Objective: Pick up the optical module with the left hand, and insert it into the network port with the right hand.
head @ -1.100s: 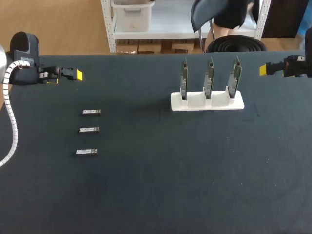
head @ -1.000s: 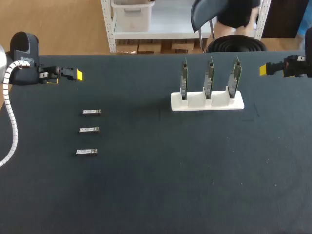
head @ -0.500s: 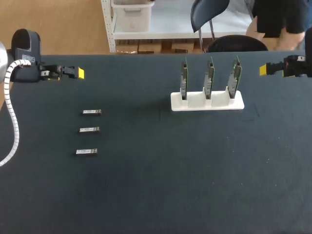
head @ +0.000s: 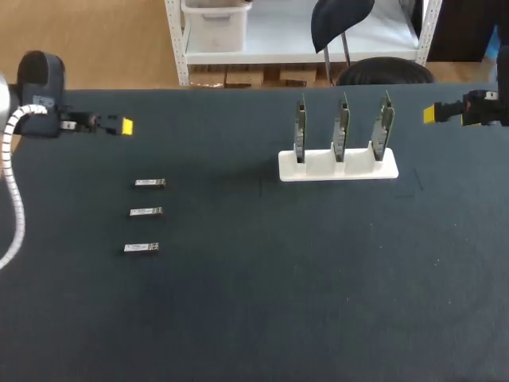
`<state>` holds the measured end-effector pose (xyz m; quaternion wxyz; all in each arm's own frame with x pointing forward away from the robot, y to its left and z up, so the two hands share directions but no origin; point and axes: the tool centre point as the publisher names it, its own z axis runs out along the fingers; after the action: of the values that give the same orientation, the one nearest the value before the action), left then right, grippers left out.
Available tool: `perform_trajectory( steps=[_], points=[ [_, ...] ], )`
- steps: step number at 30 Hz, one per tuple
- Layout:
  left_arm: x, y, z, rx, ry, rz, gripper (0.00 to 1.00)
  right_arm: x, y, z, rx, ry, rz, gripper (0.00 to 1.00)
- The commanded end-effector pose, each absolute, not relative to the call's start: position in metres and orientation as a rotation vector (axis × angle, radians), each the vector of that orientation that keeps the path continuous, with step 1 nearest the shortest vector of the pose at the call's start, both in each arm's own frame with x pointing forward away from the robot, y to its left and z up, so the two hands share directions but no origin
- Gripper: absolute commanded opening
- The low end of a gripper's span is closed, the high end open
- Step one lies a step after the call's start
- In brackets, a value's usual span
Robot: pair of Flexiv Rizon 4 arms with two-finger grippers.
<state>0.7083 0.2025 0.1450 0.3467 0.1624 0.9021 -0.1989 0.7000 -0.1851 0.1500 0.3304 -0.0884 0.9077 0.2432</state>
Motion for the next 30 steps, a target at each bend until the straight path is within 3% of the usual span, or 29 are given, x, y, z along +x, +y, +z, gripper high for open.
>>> perform_trajectory(
  steps=[1, 7, 17, 30],
  points=[
    [0.737, 0.207, 0.138, 1.003, 2.428, 0.068, 1.0, 0.7, -0.185, 0.15, -0.231, 2.374, 0.636, 1.0],
    [0.753, 0.211, 0.114, 1.55, 2.264, 0.242, 1.0, 0.7, -0.185, 0.15, -0.231, 2.374, 0.636, 1.0],
    [0.731, 0.219, 0.098, 2.346, 1.848, 0.251, 1.0, 0.7, -0.185, 0.15, -0.231, 2.374, 0.636, 1.0],
    [0.729, 0.217, 0.073, 2.644, 1.513, 0.388, 1.0, 0.7, -0.185, 0.15, -0.231, 2.374, 0.636, 1.0]
  ],
)
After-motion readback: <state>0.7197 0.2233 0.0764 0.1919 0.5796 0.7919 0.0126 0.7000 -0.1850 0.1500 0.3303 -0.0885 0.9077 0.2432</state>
